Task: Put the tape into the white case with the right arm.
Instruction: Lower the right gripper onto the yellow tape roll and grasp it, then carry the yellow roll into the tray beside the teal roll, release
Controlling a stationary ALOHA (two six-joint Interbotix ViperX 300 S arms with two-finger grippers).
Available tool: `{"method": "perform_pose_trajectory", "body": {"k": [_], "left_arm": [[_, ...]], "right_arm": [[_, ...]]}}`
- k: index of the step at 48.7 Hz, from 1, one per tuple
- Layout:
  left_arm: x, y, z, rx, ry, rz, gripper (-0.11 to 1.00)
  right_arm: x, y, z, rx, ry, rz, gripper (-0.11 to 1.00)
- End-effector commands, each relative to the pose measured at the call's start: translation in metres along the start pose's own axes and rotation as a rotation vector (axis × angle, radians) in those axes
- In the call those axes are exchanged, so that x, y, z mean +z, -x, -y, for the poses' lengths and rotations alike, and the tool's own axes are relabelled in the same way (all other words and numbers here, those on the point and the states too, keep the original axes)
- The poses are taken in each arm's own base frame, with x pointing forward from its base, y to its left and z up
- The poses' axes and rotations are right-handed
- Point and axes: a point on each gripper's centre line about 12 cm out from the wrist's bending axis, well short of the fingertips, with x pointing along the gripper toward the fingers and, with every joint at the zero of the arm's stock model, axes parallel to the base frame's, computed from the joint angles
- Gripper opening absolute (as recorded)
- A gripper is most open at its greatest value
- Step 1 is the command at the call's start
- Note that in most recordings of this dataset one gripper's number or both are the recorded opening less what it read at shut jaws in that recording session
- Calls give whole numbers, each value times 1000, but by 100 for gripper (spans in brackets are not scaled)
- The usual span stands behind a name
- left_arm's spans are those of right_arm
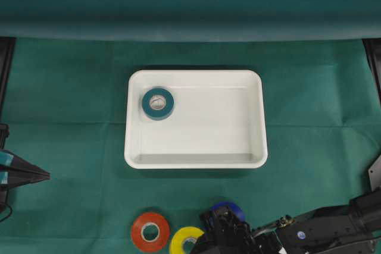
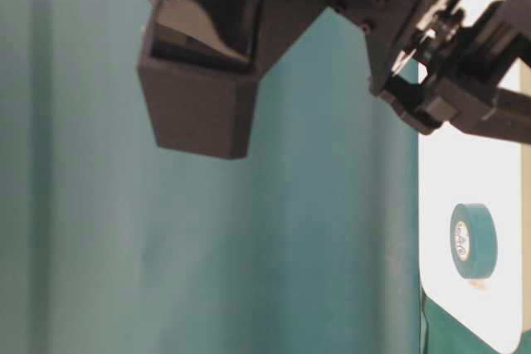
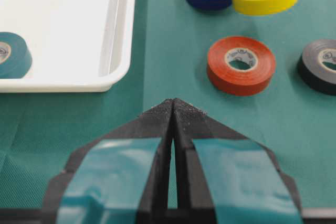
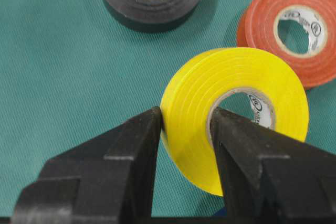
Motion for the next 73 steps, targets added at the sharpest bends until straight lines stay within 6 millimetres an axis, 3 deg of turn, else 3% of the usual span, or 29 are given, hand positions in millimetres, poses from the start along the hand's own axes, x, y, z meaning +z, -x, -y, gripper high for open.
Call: {"method": "perform_pose_trajectory", "body": {"k": [1,12,26,54,65,73], "left_arm": [[4,0,0,2,2,11,0],[4,0,0,2,2,12,0],[4,0,0,2,2,11,0],[4,0,0,2,2,12,0],[4,0,0,2,0,12,0],[4,0,0,2,0,12,0]], "right_arm": [[19,14,-1,4,-1,55,2],[20,20,14,-35,-21,27,2],[26,38,58,-136,-9,23,2],[-3,58,190,-394,-84,-43,2],[-15,63,228,-439,-123,-1,2],[-21,63,244,-453,-143,20,2]]}}
